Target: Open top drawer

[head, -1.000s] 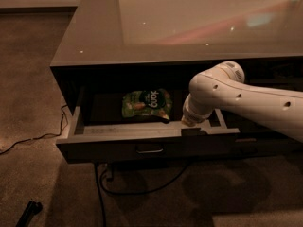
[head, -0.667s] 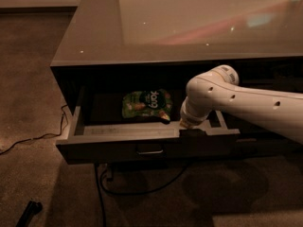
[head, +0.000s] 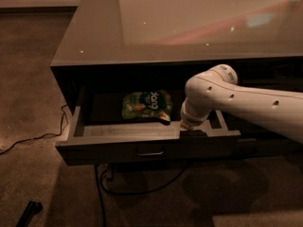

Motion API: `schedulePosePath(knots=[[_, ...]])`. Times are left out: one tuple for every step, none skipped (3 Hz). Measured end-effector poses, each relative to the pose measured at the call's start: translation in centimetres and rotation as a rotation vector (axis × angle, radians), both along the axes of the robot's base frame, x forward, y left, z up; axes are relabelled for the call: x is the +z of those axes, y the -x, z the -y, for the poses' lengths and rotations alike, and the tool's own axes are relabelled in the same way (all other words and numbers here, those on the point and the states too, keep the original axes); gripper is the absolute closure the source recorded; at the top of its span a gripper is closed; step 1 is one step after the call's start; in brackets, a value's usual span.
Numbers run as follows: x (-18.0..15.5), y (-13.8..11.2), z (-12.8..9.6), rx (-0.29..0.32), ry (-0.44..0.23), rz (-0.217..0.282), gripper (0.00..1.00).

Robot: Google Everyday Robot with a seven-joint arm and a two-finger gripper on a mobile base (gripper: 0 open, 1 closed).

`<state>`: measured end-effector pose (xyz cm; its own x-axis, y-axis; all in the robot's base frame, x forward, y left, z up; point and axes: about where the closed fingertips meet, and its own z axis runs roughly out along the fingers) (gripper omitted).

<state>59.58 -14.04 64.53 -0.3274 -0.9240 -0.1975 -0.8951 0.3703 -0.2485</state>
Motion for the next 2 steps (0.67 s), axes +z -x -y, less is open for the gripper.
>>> schedulePosePath(knots=[[-0.24,1.03,0.67,0.0,0.053,-0.029,1.0],[-0.76,1.88,0.9,0.016,0.083,-0.06,1.0]])
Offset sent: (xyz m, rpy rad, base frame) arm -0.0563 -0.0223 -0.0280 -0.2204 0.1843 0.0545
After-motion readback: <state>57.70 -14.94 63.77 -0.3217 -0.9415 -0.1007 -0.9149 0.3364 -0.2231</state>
